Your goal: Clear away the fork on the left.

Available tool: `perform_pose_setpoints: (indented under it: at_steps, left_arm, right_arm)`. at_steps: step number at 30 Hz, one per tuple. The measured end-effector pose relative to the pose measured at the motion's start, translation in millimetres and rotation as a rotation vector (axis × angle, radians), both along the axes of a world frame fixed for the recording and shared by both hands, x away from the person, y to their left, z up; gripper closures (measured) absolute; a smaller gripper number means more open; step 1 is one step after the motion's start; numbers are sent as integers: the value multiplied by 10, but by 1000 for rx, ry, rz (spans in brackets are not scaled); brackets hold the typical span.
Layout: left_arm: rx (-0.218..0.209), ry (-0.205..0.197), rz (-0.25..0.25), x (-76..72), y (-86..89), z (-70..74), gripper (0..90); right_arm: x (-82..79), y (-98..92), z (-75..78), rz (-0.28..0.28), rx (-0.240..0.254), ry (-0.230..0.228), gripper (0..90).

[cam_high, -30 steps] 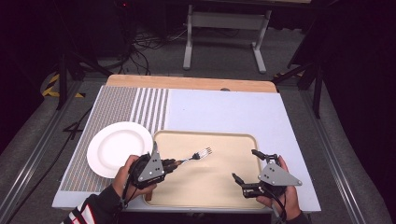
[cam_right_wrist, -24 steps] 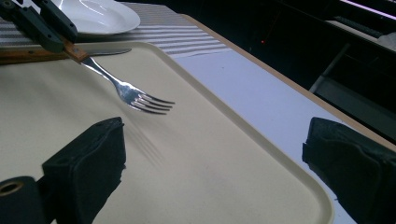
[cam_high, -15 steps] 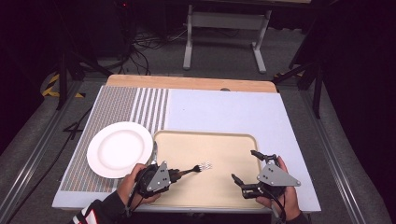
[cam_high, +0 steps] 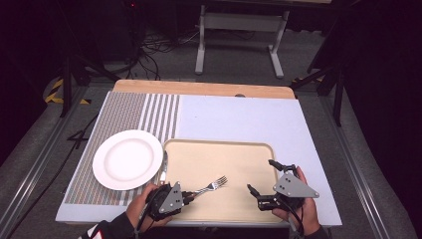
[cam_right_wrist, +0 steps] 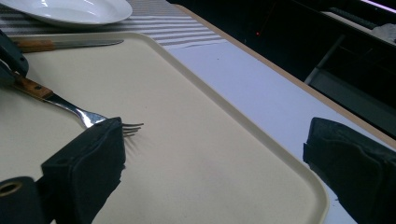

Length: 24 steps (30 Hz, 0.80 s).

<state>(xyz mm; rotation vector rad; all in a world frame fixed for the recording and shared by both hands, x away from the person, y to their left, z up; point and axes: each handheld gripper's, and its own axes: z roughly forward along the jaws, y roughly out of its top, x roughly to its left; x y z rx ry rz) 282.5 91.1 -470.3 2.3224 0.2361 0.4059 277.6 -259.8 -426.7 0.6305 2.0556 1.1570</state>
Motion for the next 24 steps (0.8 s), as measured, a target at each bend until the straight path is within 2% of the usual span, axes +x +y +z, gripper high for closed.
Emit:
perform_pose_setpoints:
  at_steps: [3, 5, 6, 10, 13, 14, 18, 19, 21, 24]
  left_arm:
    - [-4, -7, -4, 8, 14, 18, 816]
    - [-39, -7, -14, 53, 40, 75, 869]
    - [-69, 8, -20, 111, 64, 144, 887]
    - [-78, 5, -55, 204, 33, 207, 900]
    - [-62, 20, -92, 272, -53, 195, 900]
    - [-51, 32, -124, 288, -96, 186, 900]
    - [-3, 0, -203, 315, -311, 161, 900]
    - [-3, 0, -203, 315, -311, 161, 900]
    - [23, -8, -229, 344, -414, 137, 900]
    - [50, 1, -243, 390, -511, 104, 900]
  right_arm:
    - [0, 1, 0, -1, -1, -1, 61]
    - [2, -8, 7, -7, -1, -6, 62]
    - [6, -15, 12, -14, -2, -6, 62]
    - [22, -60, 32, -41, 12, -8, 62]
    - [35, -91, 37, -55, 21, -6, 63]
    - [38, -96, 37, -59, 21, -5, 63]
    - [36, -90, 35, -61, 18, -2, 63]
    - [36, -90, 35, -61, 18, -2, 63]
    - [36, -81, 25, -57, 12, 2, 63]
    - [41, -73, 11, -54, 2, 8, 63]
